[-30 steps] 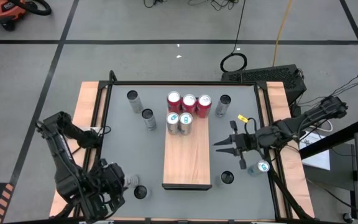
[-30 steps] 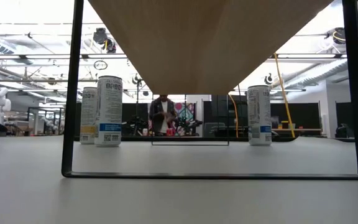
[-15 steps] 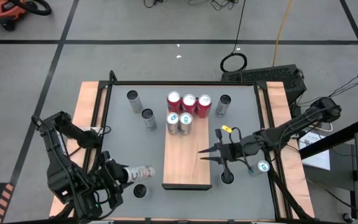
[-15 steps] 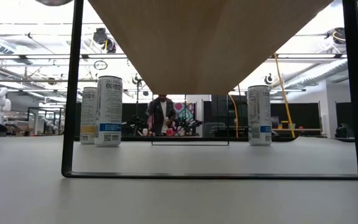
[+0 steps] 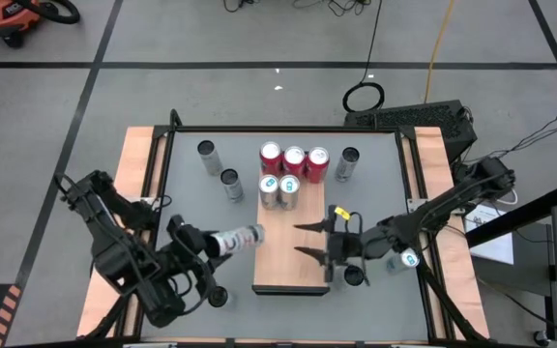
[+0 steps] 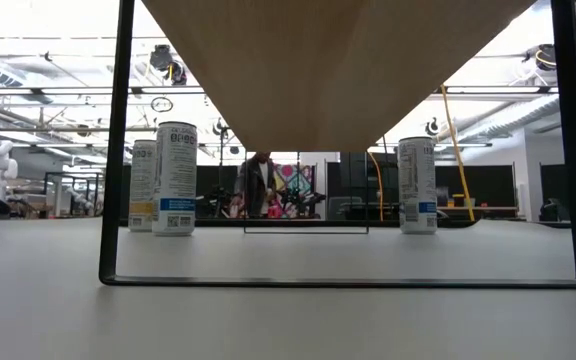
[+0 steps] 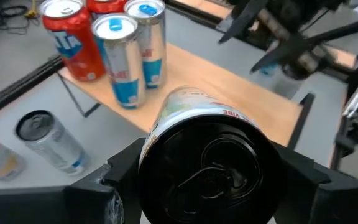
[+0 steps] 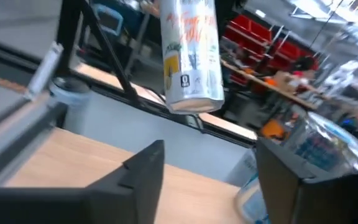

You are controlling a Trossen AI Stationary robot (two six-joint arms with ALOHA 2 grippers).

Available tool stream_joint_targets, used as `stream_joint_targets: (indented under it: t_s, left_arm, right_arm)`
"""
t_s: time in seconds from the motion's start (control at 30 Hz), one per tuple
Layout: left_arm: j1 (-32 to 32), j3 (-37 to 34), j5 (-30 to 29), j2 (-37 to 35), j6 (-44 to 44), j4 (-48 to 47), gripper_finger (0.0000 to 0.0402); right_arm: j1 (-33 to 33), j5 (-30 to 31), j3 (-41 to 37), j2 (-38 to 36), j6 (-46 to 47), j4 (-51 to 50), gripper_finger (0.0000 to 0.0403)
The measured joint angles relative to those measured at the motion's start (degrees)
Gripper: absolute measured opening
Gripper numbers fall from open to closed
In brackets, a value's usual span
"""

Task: Place canned beverage on shelf
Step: Put the bottom left white soda can on the shelf aligned with the other blue soda can

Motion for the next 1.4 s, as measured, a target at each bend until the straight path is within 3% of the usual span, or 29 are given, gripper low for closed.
stream_joint_targets:
  t_s: [0.37, 0.7, 0.87, 1.07, 1.4]
  left_arm:
    - [3.48, -0.02, -0.72, 0.0, 6.76, 11.73, 0.0252]
    - [4.56, -0.04, -0.72, 0.0, 8.12, 11.94, 0.0256]
    - [4.48, -0.04, -0.7, 0.02, 9.42, 12.08, 0.0256]
    - [4.43, -0.07, -0.65, 0.02, 11.08, 11.89, 0.0257]
    - [4.43, -0.09, 0.58, 0.04, 12.75, 9.68, 0.0257]
  right_arm:
    - [0.1, 11.28, 12.49, 10.44, -11.72, -1.17, 0.0306]
    - [0.84, 10.22, 14.06, 11.6, -11.67, -6.24, 0.0314]
    - [3.78, 14.8, 14.06, 8.79, -10.8, -13.4, 0.0314]
    - [7.66, 14.15, 14.06, 2.36, -1.16, -31.07, 0.0314]
    - [13.24, 7.99, 14.06, -9.84, 27.24, -59.25, 0.0313]
